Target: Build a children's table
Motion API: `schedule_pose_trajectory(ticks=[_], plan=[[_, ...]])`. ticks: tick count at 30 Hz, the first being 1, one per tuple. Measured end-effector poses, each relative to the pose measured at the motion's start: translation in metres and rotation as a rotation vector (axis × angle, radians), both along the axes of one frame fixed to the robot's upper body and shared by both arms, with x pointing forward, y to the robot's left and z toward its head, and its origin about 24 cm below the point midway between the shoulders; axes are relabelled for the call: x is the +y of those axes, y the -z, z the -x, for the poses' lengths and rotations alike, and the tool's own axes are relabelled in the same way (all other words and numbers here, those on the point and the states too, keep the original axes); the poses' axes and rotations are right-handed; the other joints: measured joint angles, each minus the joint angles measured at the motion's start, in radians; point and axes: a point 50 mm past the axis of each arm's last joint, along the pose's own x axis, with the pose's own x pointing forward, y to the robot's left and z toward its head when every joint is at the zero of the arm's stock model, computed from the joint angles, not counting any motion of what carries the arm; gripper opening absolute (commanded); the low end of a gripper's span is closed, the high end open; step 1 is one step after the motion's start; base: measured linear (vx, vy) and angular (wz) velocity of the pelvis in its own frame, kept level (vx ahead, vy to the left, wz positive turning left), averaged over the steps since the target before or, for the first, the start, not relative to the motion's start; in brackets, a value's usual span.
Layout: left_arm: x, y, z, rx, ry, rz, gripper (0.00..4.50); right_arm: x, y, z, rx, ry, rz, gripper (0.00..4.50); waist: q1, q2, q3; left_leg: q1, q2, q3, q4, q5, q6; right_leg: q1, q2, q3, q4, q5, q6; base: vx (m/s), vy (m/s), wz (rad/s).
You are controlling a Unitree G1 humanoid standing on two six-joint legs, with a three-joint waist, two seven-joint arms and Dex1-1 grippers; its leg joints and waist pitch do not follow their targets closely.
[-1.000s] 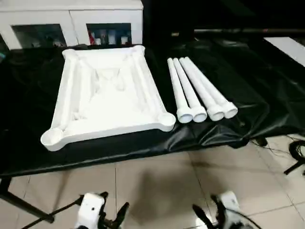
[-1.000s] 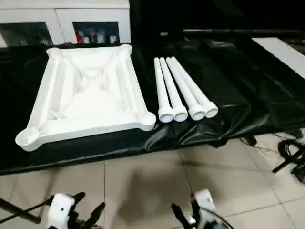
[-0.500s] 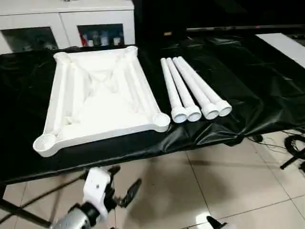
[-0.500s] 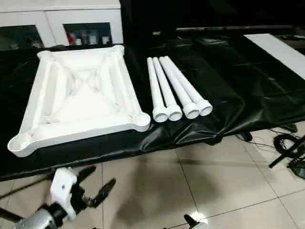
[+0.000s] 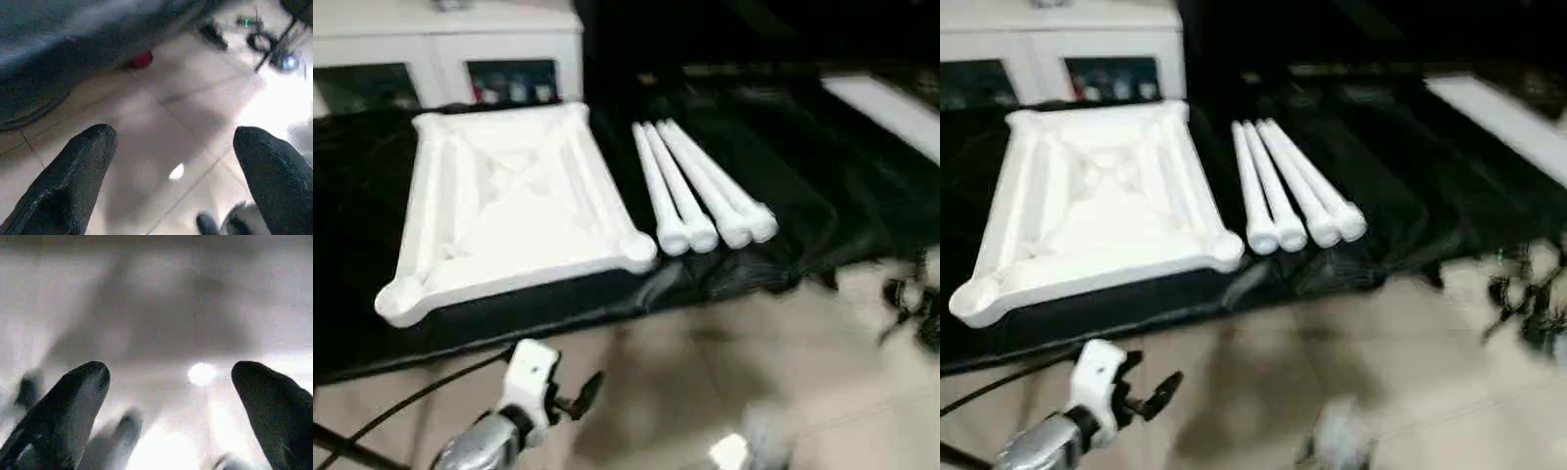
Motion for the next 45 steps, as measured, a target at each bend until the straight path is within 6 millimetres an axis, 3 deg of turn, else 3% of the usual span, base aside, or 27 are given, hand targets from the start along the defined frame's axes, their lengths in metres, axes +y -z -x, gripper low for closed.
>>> schedule_pose_trajectory(ticks=[1, 2, 3, 5, 7, 9, 13, 17, 21, 25, 28, 31, 35, 39, 40, 42, 43, 45], plan=[[0.001, 0.002, 0.0, 0.01, -0.001, -0.019, 4.4, -0.01, -0.009, -0.012, -0.027, 0.038, 0.02, 4.5, 0.006, -0.003, -0.007, 0.0, 0.003, -0.001, 0.0, 0.007, 0.003, -0.002, 0.002, -0.002, 0.003, 0.0, 0.0, 0.0, 0.0, 0.0], [0.003, 0.006, 0.001, 0.025, -0.003, -0.043, 4.4, -0.008, -0.012, -0.018, -0.039, 0.05, 0.012, 4.5, 0.015, -0.005, -0.012, 0.001, 0.006, -0.003, -0.002, 0.01, 0.006, -0.003, 0.005, -0.005, 0.004, -0.001, -0.001, 0.0, 0.0, 0.0], [0.006, 0.013, 0.004, 0.058, 0.001, -0.076, 4.4, 0.003, -0.011, -0.022, -0.042, 0.053, -0.016, 4.5, 0.025, -0.013, -0.017, 0.001, 0.009, -0.004, -0.006, 0.01, 0.006, -0.004, 0.008, -0.006, 0.004, -0.002, -0.003, 0.023, -0.067, -0.01], [0.006, 0.02, 0.009, 0.098, 0.006, -0.098, 4.4, 0.022, -0.005, -0.019, -0.013, 0.037, -0.057, 4.5, 0.032, -0.013, -0.018, 0.0, 0.014, -0.006, -0.006, 0.013, 0.001, -0.004, 0.013, -0.007, 0.004, -0.003, -0.006, 0.012, -0.034, -0.01], [0.005, 0.022, 0.011, 0.111, 0.012, -0.099, 4.4, 0.045, 0.003, -0.012, 0.032, -0.003, -0.114, 4.5, 0.033, 0.001, -0.01, -0.005, 0.013, -0.005, -0.006, 0.013, 0.0, -0.009, 0.012, -0.006, 0.003, -0.003, -0.006, 0.0, 0.0, 0.0], [0.006, 0.021, 0.011, 0.111, 0.012, -0.101, 4.4, 0.06, 0.006, -0.008, 0.07, -0.085, -0.171, 4.5, 0.037, 0.009, -0.01, -0.01, 0.01, -0.004, -0.005, 0.014, 0.001, -0.014, 0.009, -0.006, 0.005, -0.002, -0.006, 0.0, 0.0, 0.0], [0.005, 0.021, 0.013, 0.112, 0.014, -0.088, 4.4, 0.073, -0.003, -0.012, 0.009, -0.24, -0.263, 4.5, 0.047, 0.003, -0.008, -0.012, 0.01, -0.003, -0.004, 0.014, 0.001, -0.014, 0.008, -0.006, 0.004, -0.002, -0.005, 0.0, 0.0, 0.0], [0.0, 0.009, 0.02, 0.075, 0.008, -0.006, 4.4, 0.08, -0.044, -0.008, -0.242, -0.33, -0.459, 4.5, 0.068, -0.007, -0.003, -0.012, 0.01, -0.001, -0.005, 0.013, 0.002, -0.014, 0.007, -0.005, 0.002, 0.0, -0.002, 0.0, 0.0, 0.0], [-0.002, -0.01, 0.017, -0.003, 0.014, 0.051, 4.4, 0.065, -0.097, -0.005, -0.408, -0.404, -0.491, 4.5, 0.08, -0.016, 0.001, -0.009, 0.01, 0.0, -0.006, 0.013, -0.001, -0.011, 0.007, -0.003, -0.001, 0.004, 0.004, 0.0, 0.0, 0.0], [-0.005, -0.034, 0.017, -0.088, 0.024, 0.087, 4.4, 0.063, -0.151, 0.001, -0.54, -0.469, -0.532, 4.5, 0.081, -0.029, 0.008, 0.007, 0.009, 0.004, -0.016, 0.013, -0.004, -0.008, 0.007, 0.0, -0.006, 0.003, 0.009, 0.0, 0.0, 0.0], [-0.005, -0.057, 0.003, -0.175, -0.004, 0.102, 4.4, 0.061, -0.187, -0.007, -0.632, -0.463, -0.556, 4.5, 0.079, -0.032, 0.008, 0.008, 0.009, 0.004, -0.022, 0.017, -0.009, -0.009, 0.008, 0.0, -0.013, 0.011, 0.011, 0.0, 0.0, 0.0], [0.0, -0.084, -0.026, -0.288, -0.084, 0.117, 4.4, 0.057, -0.227, -0.032, -0.752, -0.39, -0.532, 4.5, 0.077, -0.034, 0.008, 0.007, 0.009, 0.004, -0.023, 0.02, -0.013, -0.012, 0.008, 0.001, -0.013, 0.02, 0.008, 0.0, 0.0, 0.0], [0.0, -0.116, -0.056, -0.431, -0.2, 0.18, 4.4, 0.054, -0.248, -0.063, -0.808, -0.255, -0.38, 4.5, 0.075, -0.045, 0.002, 0.001, 0.008, 0.004, -0.023, 0.028, -0.02, -0.02, 0.01, 0.005, -0.012, 0.024, 0.006, 0.0, 0.0, 0.0], [0.003, -0.119, -0.076, -0.442, -0.289, 0.118, 4.4, 0.051, -0.234, -0.087, -0.751, -0.09, -0.296, 4.5, 0.074, -0.052, 0.0, -0.012, 0.007, 0.004, -0.02, 0.033, -0.022, -0.027, 0.012, 0.011, -0.011, 0.033, 0.018, 0.0, 0.0, 0.0], [0.002, -0.117, -0.083, -0.436, -0.299, 0.088, 4.4, 0.051, -0.23, -0.096, -0.732, -0.056, -0.255, 4.5, 0.073, -0.055, 0.002, -0.016, 0.003, -0.004, -0.019, 0.034, -0.02, -0.026, 0.012, 0.0, -0.01, 0.033, 0.018, 0.0, 0.0, 0.0], [-0.007, -0.123, -0.094, -0.466, -0.286, 0.038, 4.4, 0.054, -0.231, -0.107, -0.727, -0.023, -0.188, 4.5, 0.048, -0.045, 0.004, -0.047, -0.01, -0.063, -0.014, 0.046, -0.001, -0.02, 0.009, -0.053, -0.016, 0.033, 0.008, -0.029, -0.023, 0.44], [-0.009, -0.124, -0.095, -0.474, -0.286, 0.023, 4.4, 0.06, -0.232, -0.11, -0.728, -0.034, -0.192, 4.5, 0.034, -0.04, 0.007, -0.05, -0.013, -0.092, -0.012, 0.047, 0.001, -0.022, 0.012, -0.065, -0.005, 0.022, -0.017, -0.03, -0.042, 0.58], [-0.011, -0.121, -0.097, -0.472, -0.294, -0.004, 4.4, 0.075, -0.235, -0.113, -0.738, -0.076, -0.222, 4.5, 0.02, -0.037, 0.01, -0.048, -0.032, -0.162, -0.009, 0.05, -0.003, -0.026, 0.031, -0.06, 0.053, -0.017, -0.119, -0.025, -0.141, 0.44]])
